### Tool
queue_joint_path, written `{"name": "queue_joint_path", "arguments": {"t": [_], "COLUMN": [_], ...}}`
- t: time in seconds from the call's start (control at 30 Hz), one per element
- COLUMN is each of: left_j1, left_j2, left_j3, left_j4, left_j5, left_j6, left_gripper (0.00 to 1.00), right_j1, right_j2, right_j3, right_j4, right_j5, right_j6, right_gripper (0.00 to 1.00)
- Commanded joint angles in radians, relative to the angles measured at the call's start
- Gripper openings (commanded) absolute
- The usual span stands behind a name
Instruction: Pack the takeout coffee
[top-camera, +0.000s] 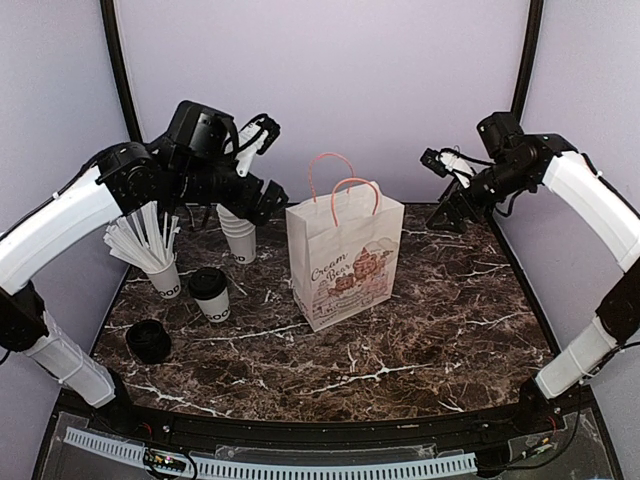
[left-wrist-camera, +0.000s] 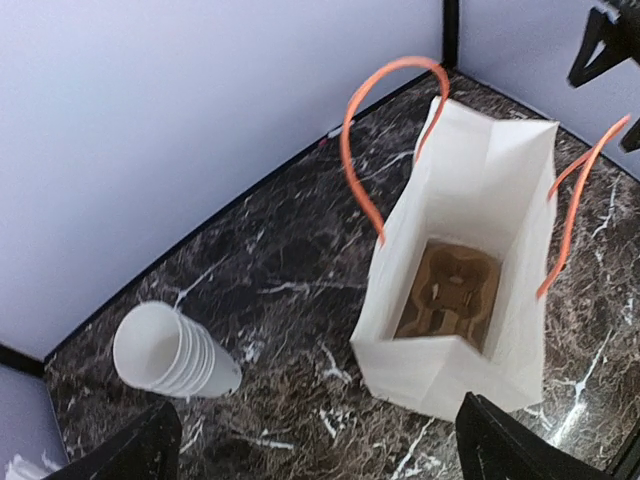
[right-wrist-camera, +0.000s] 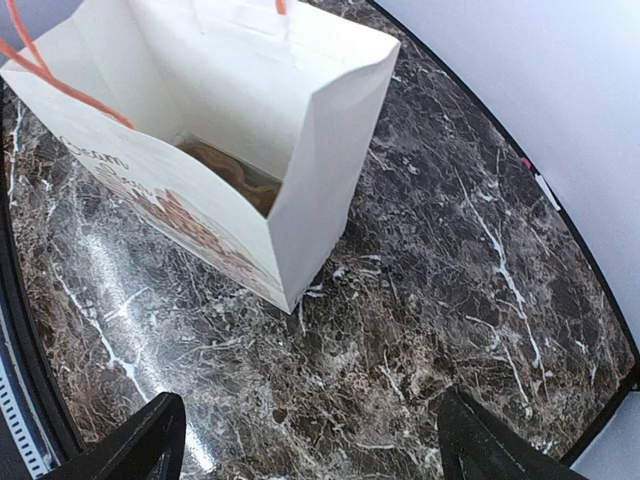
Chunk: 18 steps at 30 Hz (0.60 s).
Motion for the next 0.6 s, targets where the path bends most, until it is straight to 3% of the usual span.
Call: {"name": "queue_joint_path", "arguments": {"t": [0.0, 0.1, 0.27, 0.57], "left_j1": [0.023, 0.054, 0.19, 0.341], "left_j2": [-0.055, -0.079, -0.104, -0.059], "left_j3": [-0.122, -0.205, -0.341, -0.401], "left_j4": [-0.195, -0.25, -0.269, -0.265], "left_j5": [-0.15, -0.126, 0.045, 0.148], "left_j6": [-0.262, -0.351, -0.437, -0.467], "left_gripper": [0.99, 0.99, 0.99, 0.99], "right_j1": [-0.004, 0.005, 0.025, 0.049], "right_j2": [-0.027, -0.006, 0.011, 0.002], "right_j3": [0.037, 0.058, 0.067, 0.024], "right_j4": [-0.005, -0.026, -0.036, -0.024], "right_j5": [-0.121, -0.152, -0.171, -0.145], "right_j6": [-0.026, -0.032, -0.036, -0.029], "right_gripper": [0.88, 0.88, 0.88, 0.88]}}
